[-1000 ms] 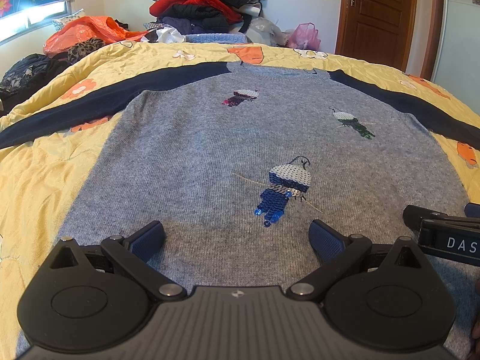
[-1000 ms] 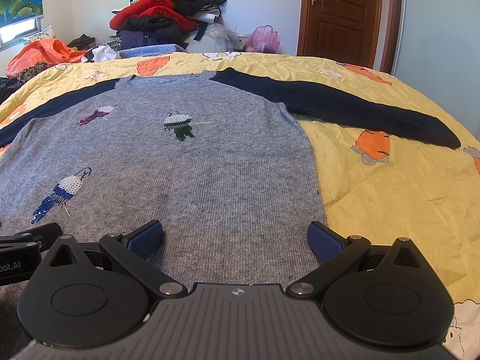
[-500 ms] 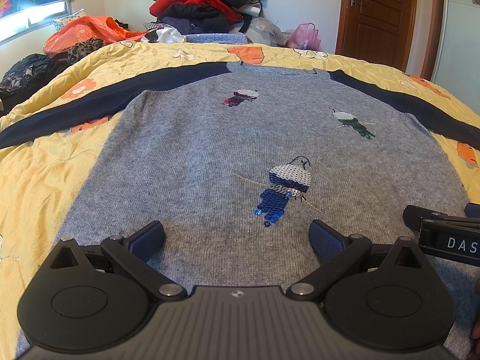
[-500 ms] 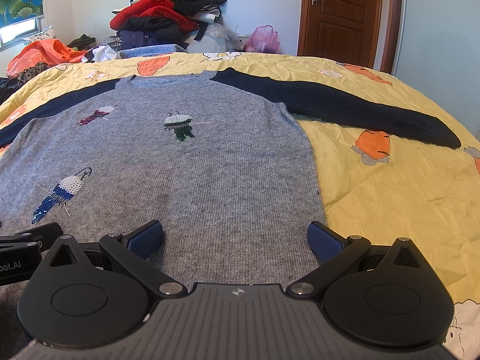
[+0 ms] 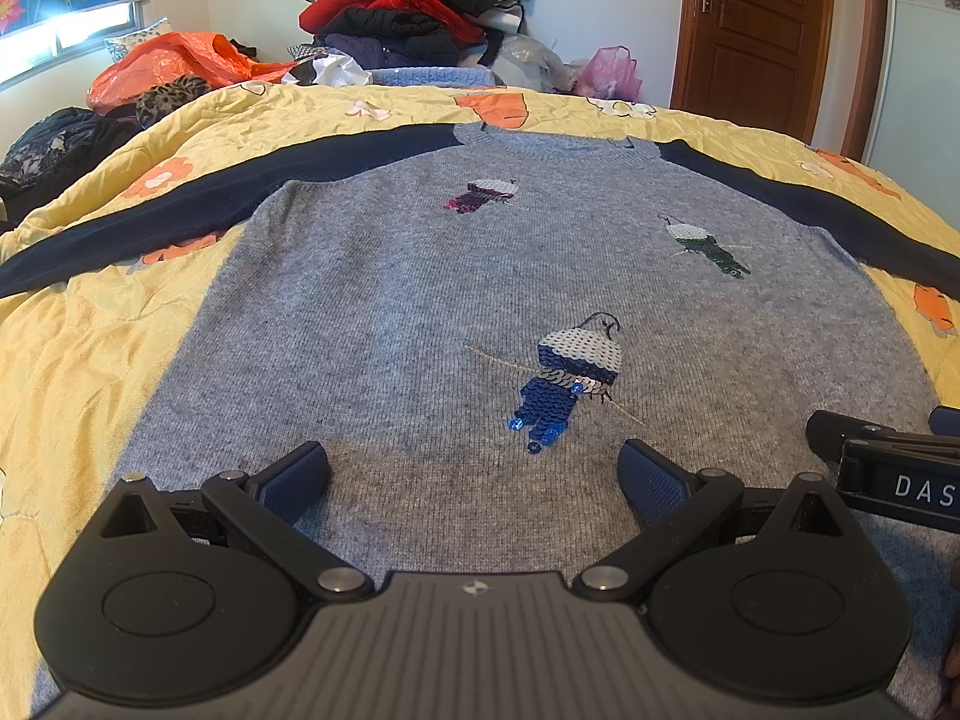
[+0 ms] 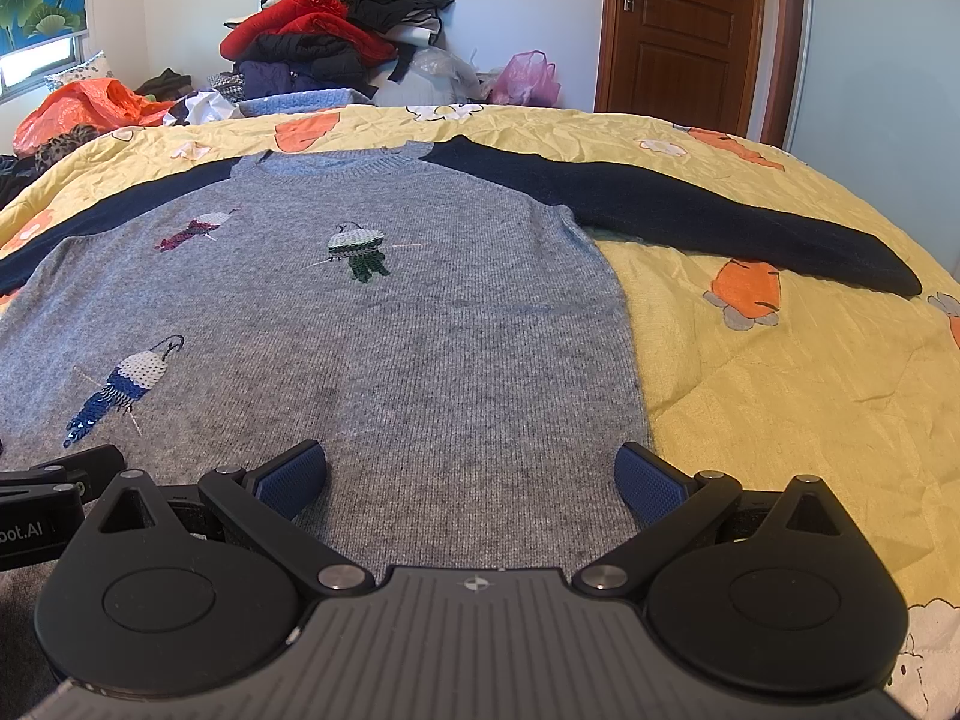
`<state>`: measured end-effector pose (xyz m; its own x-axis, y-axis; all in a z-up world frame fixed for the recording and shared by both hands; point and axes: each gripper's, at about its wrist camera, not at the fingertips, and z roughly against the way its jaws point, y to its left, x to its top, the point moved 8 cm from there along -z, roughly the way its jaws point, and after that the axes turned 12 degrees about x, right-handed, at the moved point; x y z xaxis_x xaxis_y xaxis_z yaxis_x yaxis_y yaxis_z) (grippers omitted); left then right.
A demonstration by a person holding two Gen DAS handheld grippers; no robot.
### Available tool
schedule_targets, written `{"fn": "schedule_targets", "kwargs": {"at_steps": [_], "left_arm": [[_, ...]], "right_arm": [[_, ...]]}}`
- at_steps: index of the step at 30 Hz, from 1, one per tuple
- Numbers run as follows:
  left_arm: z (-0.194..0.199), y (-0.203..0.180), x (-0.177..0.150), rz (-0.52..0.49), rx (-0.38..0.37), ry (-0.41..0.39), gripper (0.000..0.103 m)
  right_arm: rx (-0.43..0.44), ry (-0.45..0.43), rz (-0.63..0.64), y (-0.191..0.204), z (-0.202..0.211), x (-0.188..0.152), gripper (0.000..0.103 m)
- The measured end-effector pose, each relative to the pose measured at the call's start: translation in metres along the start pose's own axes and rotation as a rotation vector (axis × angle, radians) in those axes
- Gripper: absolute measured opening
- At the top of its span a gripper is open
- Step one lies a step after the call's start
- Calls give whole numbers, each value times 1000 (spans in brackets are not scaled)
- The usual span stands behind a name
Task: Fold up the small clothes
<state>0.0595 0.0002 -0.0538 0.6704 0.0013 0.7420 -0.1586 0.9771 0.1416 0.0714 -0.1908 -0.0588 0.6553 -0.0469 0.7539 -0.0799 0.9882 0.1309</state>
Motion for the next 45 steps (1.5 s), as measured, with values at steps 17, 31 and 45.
{"fn": "schedule_targets", "kwargs": {"at_steps": [17, 31, 45], "left_arm": [[0, 0, 0, 0, 0, 0, 103], [2, 2, -1, 5, 3, -5, 103], [2, 2, -1, 5, 1, -6, 103]], "right_arm": [[-1, 3, 3, 1, 0, 0, 103], [267, -174, -264, -104, 22, 62, 102], [78, -483, -1023, -373, -3, 63, 83]]}}
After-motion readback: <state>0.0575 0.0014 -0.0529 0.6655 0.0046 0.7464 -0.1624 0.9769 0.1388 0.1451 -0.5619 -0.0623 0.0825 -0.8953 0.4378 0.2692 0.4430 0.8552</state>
